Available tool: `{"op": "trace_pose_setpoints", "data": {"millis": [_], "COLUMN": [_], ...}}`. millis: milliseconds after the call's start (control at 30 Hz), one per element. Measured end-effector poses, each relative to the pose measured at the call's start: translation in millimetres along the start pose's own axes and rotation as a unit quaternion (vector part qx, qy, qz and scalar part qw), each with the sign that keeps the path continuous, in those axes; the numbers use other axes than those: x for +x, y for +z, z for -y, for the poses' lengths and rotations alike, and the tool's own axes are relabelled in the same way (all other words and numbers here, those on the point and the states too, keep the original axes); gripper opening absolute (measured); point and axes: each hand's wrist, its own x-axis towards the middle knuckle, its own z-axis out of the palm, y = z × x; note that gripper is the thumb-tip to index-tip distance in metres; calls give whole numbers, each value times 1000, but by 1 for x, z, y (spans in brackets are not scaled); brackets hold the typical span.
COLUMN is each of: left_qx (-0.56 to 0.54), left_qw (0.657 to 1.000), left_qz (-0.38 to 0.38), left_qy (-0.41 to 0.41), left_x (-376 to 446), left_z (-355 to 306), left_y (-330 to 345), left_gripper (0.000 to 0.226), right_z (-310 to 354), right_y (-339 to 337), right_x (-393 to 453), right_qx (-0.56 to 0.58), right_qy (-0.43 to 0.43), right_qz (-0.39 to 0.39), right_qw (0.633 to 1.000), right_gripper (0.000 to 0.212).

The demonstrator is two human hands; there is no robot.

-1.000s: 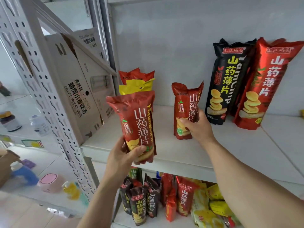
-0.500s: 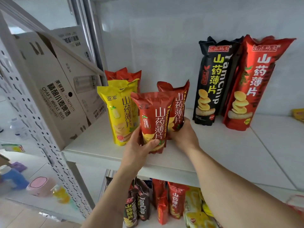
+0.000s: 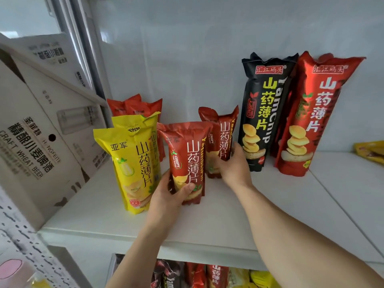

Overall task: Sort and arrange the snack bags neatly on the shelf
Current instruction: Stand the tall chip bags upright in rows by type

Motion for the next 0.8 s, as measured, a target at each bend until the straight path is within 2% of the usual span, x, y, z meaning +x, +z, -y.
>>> {"op": "trace_pose_setpoints", "data": {"millis": [100, 167, 233, 267, 367, 500, 800], "left_qx": [-3, -3, -10, -12, -12, -16, -1], "left_qw": [1000, 1000, 1000, 1000, 1000, 1000, 999], "left_qz": [-4, -2, -1, 1, 2, 6, 0], "left_qy": [-6, -8, -11, -14, -13, -11, -36], "left_x": [4, 6, 8, 9, 13, 23, 62], "left_z": [2, 4, 6, 6, 7, 8, 9], "left_y": [0, -1, -2, -3, -2, 4, 26], "left_gripper": [59, 67, 69, 68, 65, 57, 50], "right_z": [31, 50, 66, 73, 88, 91, 82], "right_y": [-8, -14, -22, -26, -34, -34, -18], "right_x": [12, 25, 35, 42, 63, 86, 125], "right_qx": [53, 52, -37, -94, -204, -212, -195], "right_qy": [-37, -72, -97, -104, -110, -99, -83], "right_qz": [-40, -54, -45, -34, 24, 81, 67], "right_qw": [997, 995, 994, 990, 972, 969, 975], "right_gripper": [65, 75, 96, 98, 83, 58, 50]}}
